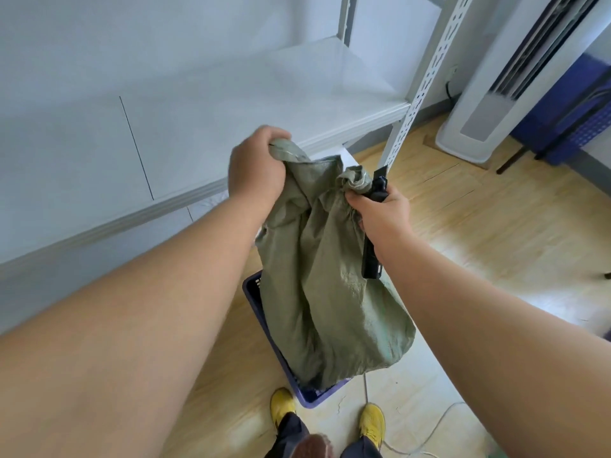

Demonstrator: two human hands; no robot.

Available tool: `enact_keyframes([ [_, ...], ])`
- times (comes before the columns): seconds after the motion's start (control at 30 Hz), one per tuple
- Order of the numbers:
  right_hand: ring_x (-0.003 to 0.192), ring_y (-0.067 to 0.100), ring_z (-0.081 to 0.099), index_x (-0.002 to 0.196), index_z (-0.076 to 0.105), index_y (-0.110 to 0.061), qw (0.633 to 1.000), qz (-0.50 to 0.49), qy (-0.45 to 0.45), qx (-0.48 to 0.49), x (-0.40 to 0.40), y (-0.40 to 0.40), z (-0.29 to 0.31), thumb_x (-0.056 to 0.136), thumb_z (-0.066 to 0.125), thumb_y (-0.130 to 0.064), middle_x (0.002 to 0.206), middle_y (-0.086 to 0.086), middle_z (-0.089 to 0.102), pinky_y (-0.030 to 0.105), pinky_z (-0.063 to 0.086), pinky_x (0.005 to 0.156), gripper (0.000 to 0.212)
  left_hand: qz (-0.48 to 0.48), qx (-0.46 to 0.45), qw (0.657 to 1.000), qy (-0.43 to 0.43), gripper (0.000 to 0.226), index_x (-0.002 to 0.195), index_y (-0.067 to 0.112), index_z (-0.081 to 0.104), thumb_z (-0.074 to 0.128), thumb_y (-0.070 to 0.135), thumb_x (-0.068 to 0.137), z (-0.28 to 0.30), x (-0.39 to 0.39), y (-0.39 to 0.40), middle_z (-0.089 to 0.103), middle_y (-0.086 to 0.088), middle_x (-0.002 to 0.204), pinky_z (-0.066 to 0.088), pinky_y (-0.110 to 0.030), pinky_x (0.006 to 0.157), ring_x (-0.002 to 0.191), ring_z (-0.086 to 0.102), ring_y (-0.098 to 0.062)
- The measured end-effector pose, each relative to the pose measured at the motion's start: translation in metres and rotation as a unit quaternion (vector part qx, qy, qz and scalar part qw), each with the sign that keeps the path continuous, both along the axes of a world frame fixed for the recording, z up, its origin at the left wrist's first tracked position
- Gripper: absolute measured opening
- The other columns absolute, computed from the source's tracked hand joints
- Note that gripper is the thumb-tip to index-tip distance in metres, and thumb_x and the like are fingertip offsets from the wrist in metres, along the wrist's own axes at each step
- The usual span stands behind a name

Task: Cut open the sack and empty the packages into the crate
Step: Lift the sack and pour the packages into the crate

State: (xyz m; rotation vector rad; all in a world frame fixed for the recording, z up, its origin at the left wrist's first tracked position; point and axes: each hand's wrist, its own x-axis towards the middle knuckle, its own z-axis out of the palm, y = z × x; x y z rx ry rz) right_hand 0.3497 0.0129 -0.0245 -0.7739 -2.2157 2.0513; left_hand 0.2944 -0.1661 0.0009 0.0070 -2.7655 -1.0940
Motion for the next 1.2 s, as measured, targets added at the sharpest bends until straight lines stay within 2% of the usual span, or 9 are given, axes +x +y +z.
enact_keyframes([
  [0.2,0.064,0.015,0.056,0.080,0.062,-0.032,1.000,-0.006,-0.003,0.003,0.002,0.003,0.000,0.075,0.079,-0.024,0.070,-0.007,0.063,0.034,0.050,0.068,0.020,0.031,0.048,0.998,0.034,0.049,0.102,0.032,0.065,0.038,0.000,0.077,0.000,0.015,0.000,0.066,0.009,0.101,0.045,-0.024,0.078,0.094,0.058,-0.015],
  [0.27,0.061,0.015,0.054,0.080,0.062,-0.031,1.000,-0.001,-0.008,0.010,0.003,0.005,-0.001,0.075,0.079,-0.024,0.067,-0.007,0.062,0.033,0.047,0.066,0.019,-0.043,0.024,0.998,-0.049,0.043,0.102,0.031,0.065,0.040,0.001,0.082,-0.004,0.022,0.008,0.066,0.007,0.103,0.048,-0.029,0.082,0.097,0.058,-0.018],
  [0.37,0.061,0.014,0.055,0.078,0.061,-0.032,1.000,-0.010,-0.004,0.003,0.002,0.007,0.003,0.075,0.079,-0.022,0.067,-0.009,0.062,0.034,0.048,0.066,0.021,-0.013,0.157,0.985,-0.065,0.039,0.114,0.032,0.058,0.051,0.010,0.083,-0.003,0.025,0.024,0.059,0.012,0.106,0.046,-0.026,0.084,0.106,0.057,-0.016],
  [0.53,0.084,0.020,0.067,0.093,0.067,-0.023,0.997,0.055,-0.013,0.042,0.000,0.012,0.016,0.076,0.077,-0.018,0.088,0.000,0.071,0.040,0.057,0.082,0.020,-0.158,0.137,0.968,-0.140,0.094,0.135,0.031,0.030,0.082,0.037,0.057,-0.017,0.049,0.059,0.054,0.013,0.118,0.044,-0.017,0.082,0.108,0.055,-0.010],
  [0.6,0.086,0.018,0.066,0.103,0.067,-0.019,0.979,0.146,-0.013,0.140,0.002,0.015,0.023,0.078,0.075,-0.022,0.091,-0.001,0.070,0.034,0.055,0.075,0.027,-0.102,0.131,0.978,-0.129,0.089,0.129,0.029,0.034,0.085,0.037,0.056,-0.031,0.055,0.066,0.058,0.011,0.115,0.051,-0.030,0.084,0.105,0.058,-0.012],
  [0.73,0.075,0.014,0.060,0.100,0.066,-0.022,0.935,0.277,-0.015,0.220,0.008,0.022,0.033,0.079,0.075,-0.030,0.081,-0.006,0.065,0.024,0.047,0.063,0.025,-0.033,0.068,0.989,-0.129,0.058,0.111,0.027,0.050,0.079,0.043,0.063,-0.037,0.051,0.069,0.061,0.013,0.091,0.040,-0.023,0.066,0.088,0.059,-0.015],
  [0.9,0.080,0.007,0.060,0.125,0.053,-0.025,0.978,0.097,0.036,0.180,0.010,0.042,0.025,0.081,0.067,-0.055,0.092,-0.011,0.061,0.025,0.050,0.067,0.055,0.053,0.129,0.981,-0.133,0.033,0.099,0.025,0.059,0.075,0.033,0.071,-0.035,0.047,0.070,0.062,0.010,0.086,0.046,-0.028,0.076,0.087,0.059,-0.017],
  [1.07,0.066,0.014,0.052,0.080,0.054,-0.024,0.924,0.237,-0.138,0.267,0.031,0.050,-0.023,0.077,0.077,-0.042,0.073,-0.004,0.054,0.026,0.040,0.054,0.029,0.096,0.233,0.953,-0.169,0.040,0.102,0.017,0.067,0.077,0.038,0.069,-0.033,0.049,0.076,0.070,0.005,0.095,0.050,-0.028,0.077,0.089,0.065,-0.016],
  [1.2,0.070,0.018,0.059,0.090,0.063,-0.020,0.933,0.182,-0.160,0.266,0.037,0.051,-0.041,0.080,0.073,-0.032,0.073,-0.004,0.062,0.025,0.039,0.054,0.018,0.072,0.230,0.957,-0.163,0.038,0.105,0.018,0.068,0.075,0.038,0.072,-0.028,0.051,0.081,0.070,0.004,0.097,0.052,-0.031,0.080,0.091,0.065,-0.017],
])
